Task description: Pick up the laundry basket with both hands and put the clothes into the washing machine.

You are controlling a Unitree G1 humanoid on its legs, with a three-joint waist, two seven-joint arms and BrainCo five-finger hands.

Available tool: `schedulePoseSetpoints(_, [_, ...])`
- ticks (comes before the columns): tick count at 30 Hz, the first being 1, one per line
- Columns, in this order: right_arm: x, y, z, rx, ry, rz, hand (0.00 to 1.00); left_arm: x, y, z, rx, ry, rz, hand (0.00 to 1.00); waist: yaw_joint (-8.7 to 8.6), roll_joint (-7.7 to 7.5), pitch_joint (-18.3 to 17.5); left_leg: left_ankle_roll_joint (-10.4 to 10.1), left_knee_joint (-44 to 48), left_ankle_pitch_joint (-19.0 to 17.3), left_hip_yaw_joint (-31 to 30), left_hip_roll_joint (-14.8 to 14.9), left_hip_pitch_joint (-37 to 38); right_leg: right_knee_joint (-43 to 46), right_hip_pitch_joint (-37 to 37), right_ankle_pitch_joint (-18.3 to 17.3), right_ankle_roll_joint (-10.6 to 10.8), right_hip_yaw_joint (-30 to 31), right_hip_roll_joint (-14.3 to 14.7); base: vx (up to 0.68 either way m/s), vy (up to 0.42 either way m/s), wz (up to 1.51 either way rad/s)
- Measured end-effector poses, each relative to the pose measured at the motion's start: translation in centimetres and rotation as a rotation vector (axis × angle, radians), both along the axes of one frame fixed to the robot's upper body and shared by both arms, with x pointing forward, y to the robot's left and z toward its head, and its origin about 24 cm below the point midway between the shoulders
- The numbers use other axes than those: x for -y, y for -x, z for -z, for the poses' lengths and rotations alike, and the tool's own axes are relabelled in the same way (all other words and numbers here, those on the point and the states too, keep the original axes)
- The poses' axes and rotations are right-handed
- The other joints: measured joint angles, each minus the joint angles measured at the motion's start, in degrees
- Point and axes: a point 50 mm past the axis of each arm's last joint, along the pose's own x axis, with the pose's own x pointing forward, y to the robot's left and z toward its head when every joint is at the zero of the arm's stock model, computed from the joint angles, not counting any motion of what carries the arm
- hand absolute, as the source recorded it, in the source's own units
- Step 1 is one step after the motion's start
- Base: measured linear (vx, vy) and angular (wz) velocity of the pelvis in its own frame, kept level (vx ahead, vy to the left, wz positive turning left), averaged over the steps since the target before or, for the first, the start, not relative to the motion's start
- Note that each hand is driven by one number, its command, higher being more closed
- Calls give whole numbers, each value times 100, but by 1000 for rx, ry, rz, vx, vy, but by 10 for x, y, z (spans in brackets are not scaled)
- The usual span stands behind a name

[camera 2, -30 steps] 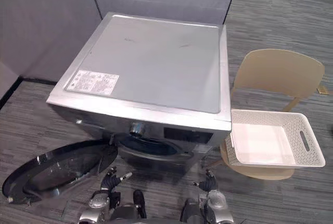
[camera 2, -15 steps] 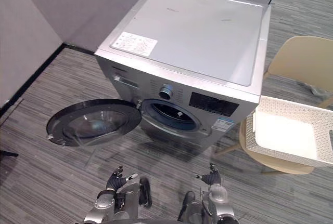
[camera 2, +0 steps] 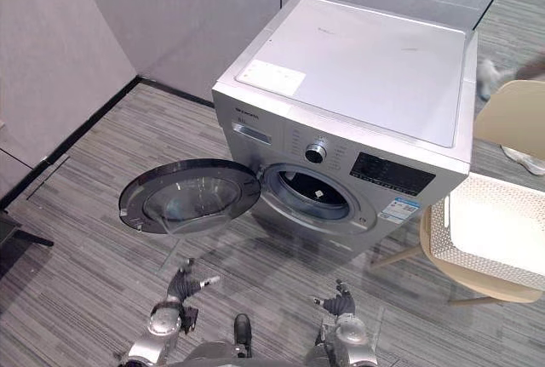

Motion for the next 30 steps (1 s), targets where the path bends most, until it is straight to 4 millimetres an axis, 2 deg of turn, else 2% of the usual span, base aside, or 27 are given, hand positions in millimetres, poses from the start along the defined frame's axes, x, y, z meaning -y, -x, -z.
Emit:
schedulePoseSetpoints(1, [0,0,0,1,1,0,0,-2,-6,-9,43,-30,24,0,-3,-10,-11,-5,-25,5,-6,-2,4,-15,0,1,-1,-5,5,50,-18,1])
schedulePoseSetpoints(3, [1,-3,-1,8,4,-2,0,-8,-30,-40,188,-154,109,0,0,-32,-43,14,-141,64,-47,-22,12,-86,5,2,-4,-50,38,75,-19,6])
schedulePoseSetpoints(8, [4,-15,-7,40,20,-22,0,-21,-79,-101,439,-329,152,0,-13,-44,-50,32,-289,147,-179,-31,-1,-243,57,27,27,-165,119,130,-36,12])
schedulePoseSetpoints(13, [-3,-27,-12,71,23,-70,0,-37,-108,-148,596,-523,128,0,-19,-92,-65,27,-285,143,-209,35,2,-283,96,64,-31,-121,191,113,-33,4])
schedulePoseSetpoints(17, [-8,-32,-14,82,24,-100,0,-65,-121,-168,606,-641,37,0,11,-141,-59,-51,-261,84,-123,112,-13,-259,25,107,-91,40,239,71,-9,-13])
schedulePoseSetpoints(20, [-11,-34,-15,86,24,-118,0,-96,-132,-185,559,-744,-37,0,7,-329,-6,-91,-192,54,-57,152,-155,-200,-153,109,-95,118,252,27,-2,-11])
schedulePoseSetpoints(22, [-11,-35,-16,89,24,-119,0,-110,-138,-195,533,-786,-69,0,7,-405,25,-90,28,-51,-58,231,-365,-55,-343,114,-101,210,269,14,5,-7])
schedulePoseSetpoints(27, [-12,-37,-17,94,23,-122,0,-126,-146,-204,467,-812,-104,0,20,-500,106,-121,384,-148,-75,362,-603,234,-540,109,-109,248,292,0,0,0])
schedulePoseSetpoints(30, [-14,-45,-21,116,24,-128,0,-134,-150,-207,417,-809,-98,0,20,-558,282,-121,387,-148,-75,382,-683,234,-616,48,-206,268,317,-15,-6,0])
